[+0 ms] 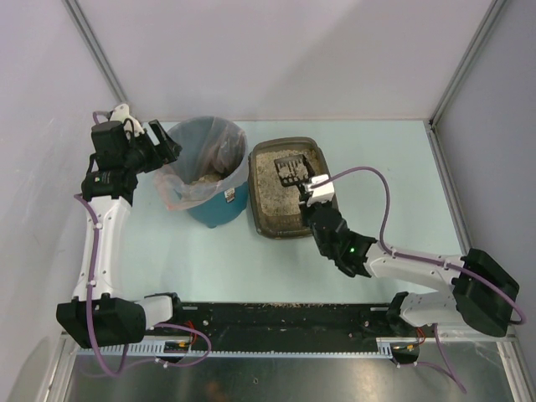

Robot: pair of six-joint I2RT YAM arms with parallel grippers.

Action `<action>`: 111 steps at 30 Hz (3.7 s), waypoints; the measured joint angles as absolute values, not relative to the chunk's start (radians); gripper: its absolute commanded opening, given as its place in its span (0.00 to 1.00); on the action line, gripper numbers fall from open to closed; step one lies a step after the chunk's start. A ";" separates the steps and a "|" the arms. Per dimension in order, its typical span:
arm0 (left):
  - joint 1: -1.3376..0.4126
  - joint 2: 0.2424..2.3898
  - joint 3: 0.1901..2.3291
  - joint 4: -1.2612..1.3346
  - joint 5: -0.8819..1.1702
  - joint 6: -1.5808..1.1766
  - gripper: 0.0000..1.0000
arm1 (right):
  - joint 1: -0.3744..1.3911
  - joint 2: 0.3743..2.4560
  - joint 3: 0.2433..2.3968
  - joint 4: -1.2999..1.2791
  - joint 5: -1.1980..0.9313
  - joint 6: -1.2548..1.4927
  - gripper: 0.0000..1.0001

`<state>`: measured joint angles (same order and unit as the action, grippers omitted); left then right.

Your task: Clean the litter box

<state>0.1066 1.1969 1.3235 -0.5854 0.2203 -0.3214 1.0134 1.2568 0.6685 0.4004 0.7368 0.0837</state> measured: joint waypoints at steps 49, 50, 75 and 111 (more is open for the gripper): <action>0.105 1.198 1.317 -0.571 0.218 -0.323 0.88 | 0.939 1.225 0.702 0.304 0.666 0.096 0.00; 0.105 1.198 1.317 -0.570 0.218 -0.323 0.88 | 0.940 1.225 0.702 0.300 0.659 0.106 0.00; 0.105 1.202 1.294 -0.526 0.213 -0.320 0.80 | 0.974 1.176 0.719 0.197 0.690 0.117 0.00; 0.094 1.190 1.199 -0.558 0.126 -0.314 0.01 | 1.086 1.407 1.239 0.210 0.530 -0.310 0.00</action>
<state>0.0937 1.1904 1.1988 -0.5583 0.1261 -0.3138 1.0859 1.4071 1.2392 0.2096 0.5301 -0.3099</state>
